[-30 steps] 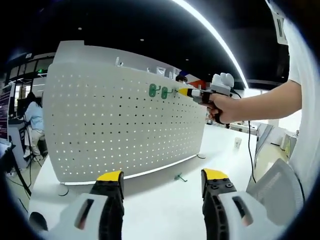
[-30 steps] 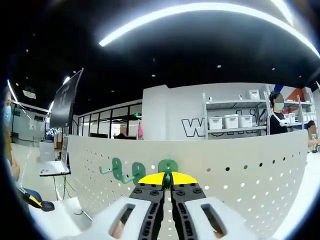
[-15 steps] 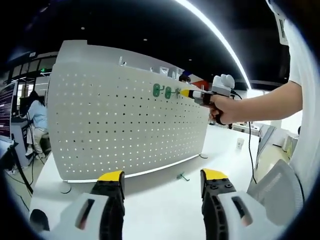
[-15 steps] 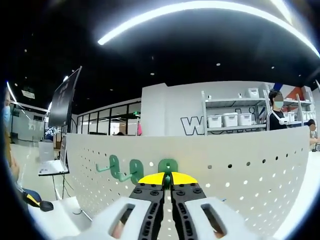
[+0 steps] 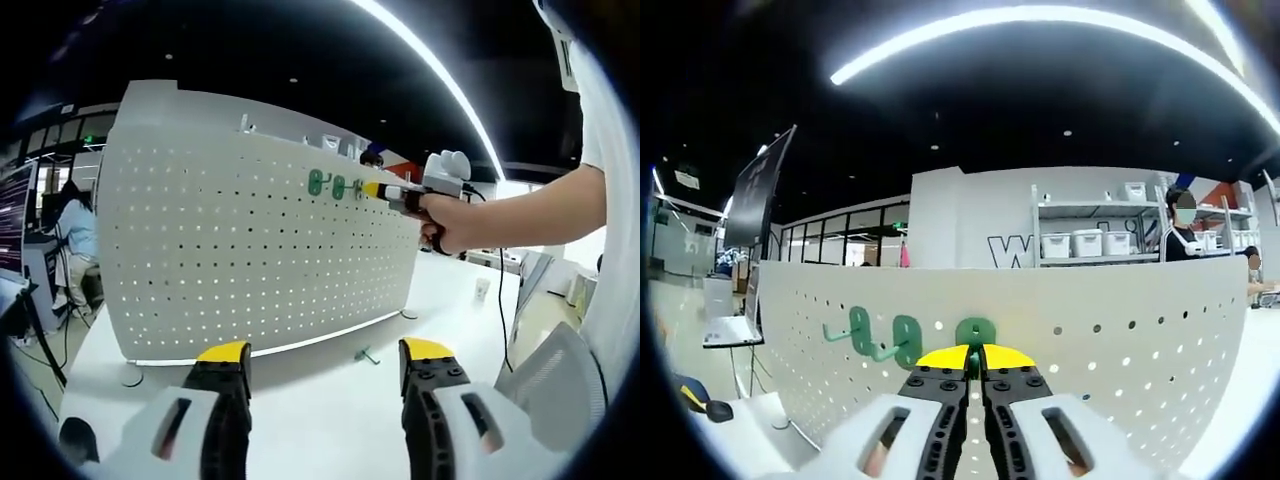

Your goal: Insert the hook assembly into the mounting plate slot until the hook locks in place.

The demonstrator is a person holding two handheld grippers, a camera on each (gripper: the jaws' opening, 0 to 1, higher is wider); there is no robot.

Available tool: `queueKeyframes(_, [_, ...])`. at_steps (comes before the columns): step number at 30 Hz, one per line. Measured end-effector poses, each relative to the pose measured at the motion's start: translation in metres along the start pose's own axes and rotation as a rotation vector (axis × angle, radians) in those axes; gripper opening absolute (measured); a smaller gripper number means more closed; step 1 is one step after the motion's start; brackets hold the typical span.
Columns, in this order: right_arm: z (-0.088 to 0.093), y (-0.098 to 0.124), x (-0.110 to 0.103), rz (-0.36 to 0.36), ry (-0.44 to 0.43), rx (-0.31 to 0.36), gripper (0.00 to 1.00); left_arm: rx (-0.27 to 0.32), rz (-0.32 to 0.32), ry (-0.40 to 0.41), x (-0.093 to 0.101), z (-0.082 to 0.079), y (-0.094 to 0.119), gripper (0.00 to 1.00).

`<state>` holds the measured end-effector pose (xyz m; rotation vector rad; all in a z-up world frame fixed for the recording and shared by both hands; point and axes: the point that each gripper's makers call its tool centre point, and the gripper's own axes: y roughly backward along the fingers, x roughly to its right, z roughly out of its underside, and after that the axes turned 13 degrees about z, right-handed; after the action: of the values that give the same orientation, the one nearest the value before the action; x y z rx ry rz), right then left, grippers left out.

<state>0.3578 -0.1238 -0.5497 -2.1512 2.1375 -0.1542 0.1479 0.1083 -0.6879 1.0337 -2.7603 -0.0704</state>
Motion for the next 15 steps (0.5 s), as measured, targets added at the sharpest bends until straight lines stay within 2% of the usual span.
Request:
queueKeyframes(2, [0.0006,-0.0023,-0.0008,0.031,0.014,-0.003,0.01,-0.001,-0.002,0.001,-0.0007,-0.0003,0.0007,0.61])
queueKeyframes(9, [0.0026,-0.0049,0.0013,0.133,-0.064,-0.007,0.01,0.004,-0.007,0.002,-0.0002,-0.0036,0.0027,0.6])
queueKeyframes(15, [0.003,-0.0045,0.0017,0.151,-0.079,-0.012,0.01,0.004,-0.005,0.001,0.0005,-0.0034,0.0033,0.6])
